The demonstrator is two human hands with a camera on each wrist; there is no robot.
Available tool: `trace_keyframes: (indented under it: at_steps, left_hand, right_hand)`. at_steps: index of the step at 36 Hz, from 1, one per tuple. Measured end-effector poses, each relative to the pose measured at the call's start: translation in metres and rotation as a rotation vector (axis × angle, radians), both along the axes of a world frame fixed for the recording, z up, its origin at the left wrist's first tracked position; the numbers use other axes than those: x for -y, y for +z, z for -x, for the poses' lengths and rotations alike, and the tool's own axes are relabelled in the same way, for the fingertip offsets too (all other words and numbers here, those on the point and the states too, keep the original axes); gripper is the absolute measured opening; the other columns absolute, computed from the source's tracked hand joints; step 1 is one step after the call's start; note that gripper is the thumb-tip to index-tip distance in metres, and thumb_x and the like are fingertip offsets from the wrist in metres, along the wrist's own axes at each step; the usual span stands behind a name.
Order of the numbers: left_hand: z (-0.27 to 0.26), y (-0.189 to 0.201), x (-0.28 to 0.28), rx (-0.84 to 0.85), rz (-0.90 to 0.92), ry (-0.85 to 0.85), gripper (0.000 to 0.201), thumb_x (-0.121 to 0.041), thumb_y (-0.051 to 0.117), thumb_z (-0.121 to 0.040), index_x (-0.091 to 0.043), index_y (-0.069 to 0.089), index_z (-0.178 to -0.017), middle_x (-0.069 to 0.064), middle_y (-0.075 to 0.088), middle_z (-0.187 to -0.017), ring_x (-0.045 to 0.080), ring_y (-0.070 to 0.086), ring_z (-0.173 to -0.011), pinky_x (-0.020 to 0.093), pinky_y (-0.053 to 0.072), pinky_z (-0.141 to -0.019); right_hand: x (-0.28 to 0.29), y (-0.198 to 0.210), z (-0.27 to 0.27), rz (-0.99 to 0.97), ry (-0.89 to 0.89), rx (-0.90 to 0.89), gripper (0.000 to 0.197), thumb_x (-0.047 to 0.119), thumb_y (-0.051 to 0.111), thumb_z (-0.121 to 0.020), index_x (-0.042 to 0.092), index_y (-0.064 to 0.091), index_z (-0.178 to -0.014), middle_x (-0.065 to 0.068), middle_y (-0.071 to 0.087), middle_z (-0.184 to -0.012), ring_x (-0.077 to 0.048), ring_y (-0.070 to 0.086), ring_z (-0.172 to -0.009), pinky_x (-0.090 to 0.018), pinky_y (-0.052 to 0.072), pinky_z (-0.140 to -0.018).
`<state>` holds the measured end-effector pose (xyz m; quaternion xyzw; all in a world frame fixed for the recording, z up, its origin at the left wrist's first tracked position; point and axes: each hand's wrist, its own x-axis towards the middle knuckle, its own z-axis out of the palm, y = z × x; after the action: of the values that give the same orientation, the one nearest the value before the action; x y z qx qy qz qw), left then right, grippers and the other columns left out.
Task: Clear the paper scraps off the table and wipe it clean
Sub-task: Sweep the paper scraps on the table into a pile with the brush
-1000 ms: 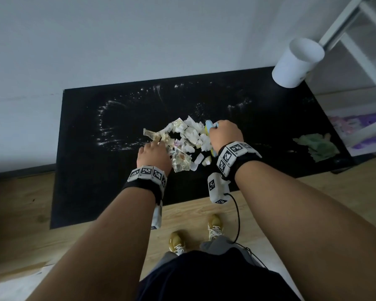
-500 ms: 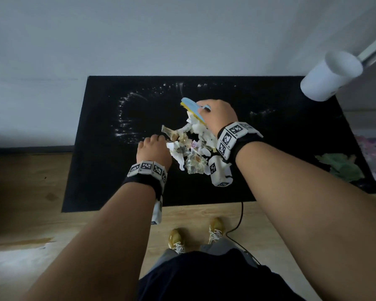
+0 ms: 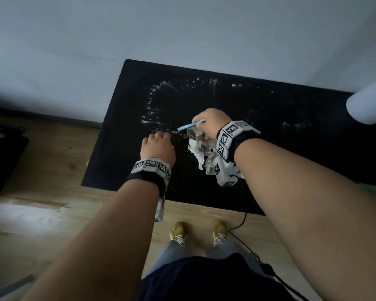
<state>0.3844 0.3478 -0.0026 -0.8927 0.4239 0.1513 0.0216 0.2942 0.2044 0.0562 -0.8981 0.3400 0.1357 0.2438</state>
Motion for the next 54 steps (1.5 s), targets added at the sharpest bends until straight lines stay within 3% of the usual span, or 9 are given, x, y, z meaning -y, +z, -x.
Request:
trace_keyframes:
  at_steps: [11,20,25,30,34,40,45,51,54]
  left_hand:
    - [0.04,-0.002,0.001,0.009,-0.01,0.093,0.043,-0.029,0.041,-0.099,-0.013,0.042,-0.139,0.006,0.046,-0.14,0.026,0.042,-0.13,0.04,0.031,-0.11]
    - [0.075,0.004,0.011,0.037,0.014,0.162,0.036,-0.027,0.042,-0.099,-0.013,0.047,-0.132,0.006,0.05,-0.134,0.026,0.045,-0.126,0.04,0.034,-0.109]
    - [0.088,0.009,0.022,0.052,0.033,0.187,0.035,-0.027,0.041,-0.098,-0.013,0.049,-0.13,0.006,0.051,-0.133,0.026,0.045,-0.125,0.04,0.034,-0.108]
    - [0.093,0.01,0.034,0.062,0.046,0.179,0.037,-0.026,0.04,-0.098,-0.012,0.047,-0.132,0.006,0.05,-0.134,0.026,0.045,-0.125,0.04,0.034,-0.108]
    - [0.095,0.007,0.044,0.055,0.039,0.167,0.043,-0.024,0.039,-0.099,-0.013,0.042,-0.14,0.006,0.047,-0.14,0.025,0.042,-0.129,0.039,0.031,-0.11]
    - [0.098,0.002,0.054,0.043,0.041,0.156,0.044,-0.027,0.038,-0.099,-0.012,0.041,-0.141,0.007,0.045,-0.142,0.026,0.041,-0.13,0.04,0.03,-0.111]
    - [0.105,0.0,0.059,0.047,0.041,0.154,0.044,-0.024,0.04,-0.099,-0.012,0.041,-0.141,0.006,0.044,-0.143,0.026,0.04,-0.131,0.04,0.029,-0.112]
    - [0.12,0.0,0.058,0.035,0.041,0.15,0.046,-0.03,0.04,-0.1,-0.011,0.04,-0.142,0.007,0.041,-0.146,0.026,0.038,-0.133,0.04,0.028,-0.113]
    - [0.126,-0.001,0.057,0.027,0.04,0.155,0.047,-0.029,0.041,-0.098,-0.011,0.039,-0.143,0.007,0.041,-0.146,0.027,0.039,-0.132,0.04,0.028,-0.112]
  right_hand:
    - [0.011,-0.001,0.04,-0.049,0.084,-0.063,0.031,0.011,0.05,-0.095,0.023,0.071,-0.113,-0.003,0.063,-0.115,-0.025,0.061,-0.105,-0.037,0.052,-0.093]
    - [0.031,0.008,0.07,-0.074,0.174,0.0,0.028,0.012,0.052,-0.094,0.023,0.072,-0.111,0.001,0.066,-0.116,-0.02,0.061,-0.105,-0.032,0.05,-0.092]
    - [0.047,0.015,0.071,-0.006,0.114,0.162,0.03,0.013,0.048,-0.095,0.025,0.073,-0.106,-0.001,0.065,-0.093,-0.021,0.06,-0.081,-0.031,0.05,-0.07]
    - [0.072,0.011,0.07,0.086,-0.019,0.162,0.029,0.014,0.046,-0.098,0.017,0.071,-0.112,-0.007,0.068,-0.108,-0.026,0.064,-0.097,-0.036,0.054,-0.085]
    - [0.089,-0.005,0.072,0.2,-0.037,0.01,0.026,0.011,0.044,-0.097,0.012,0.07,-0.099,-0.005,0.062,-0.087,-0.022,0.057,-0.076,-0.026,0.04,-0.055]
    - [0.087,-0.018,0.076,0.124,-0.03,-0.091,0.026,0.011,0.043,-0.098,0.009,0.067,-0.107,-0.009,0.064,-0.1,-0.022,0.061,-0.084,-0.028,0.047,-0.067]
    - [0.076,-0.022,0.083,0.094,-0.031,-0.092,0.027,0.014,0.045,-0.096,0.015,0.071,-0.103,-0.006,0.067,-0.093,-0.021,0.056,-0.074,-0.024,0.031,-0.047]
    - [0.069,-0.019,0.107,0.052,-0.008,-0.066,0.033,0.007,0.044,-0.094,0.017,0.073,-0.104,-0.007,0.07,-0.104,-0.026,0.065,-0.09,-0.031,0.053,-0.071]
    - [0.064,-0.019,0.116,0.052,0.035,-0.113,0.033,0.005,0.044,-0.091,0.019,0.073,-0.095,-0.007,0.067,-0.093,-0.022,0.058,-0.076,-0.025,0.042,-0.054]
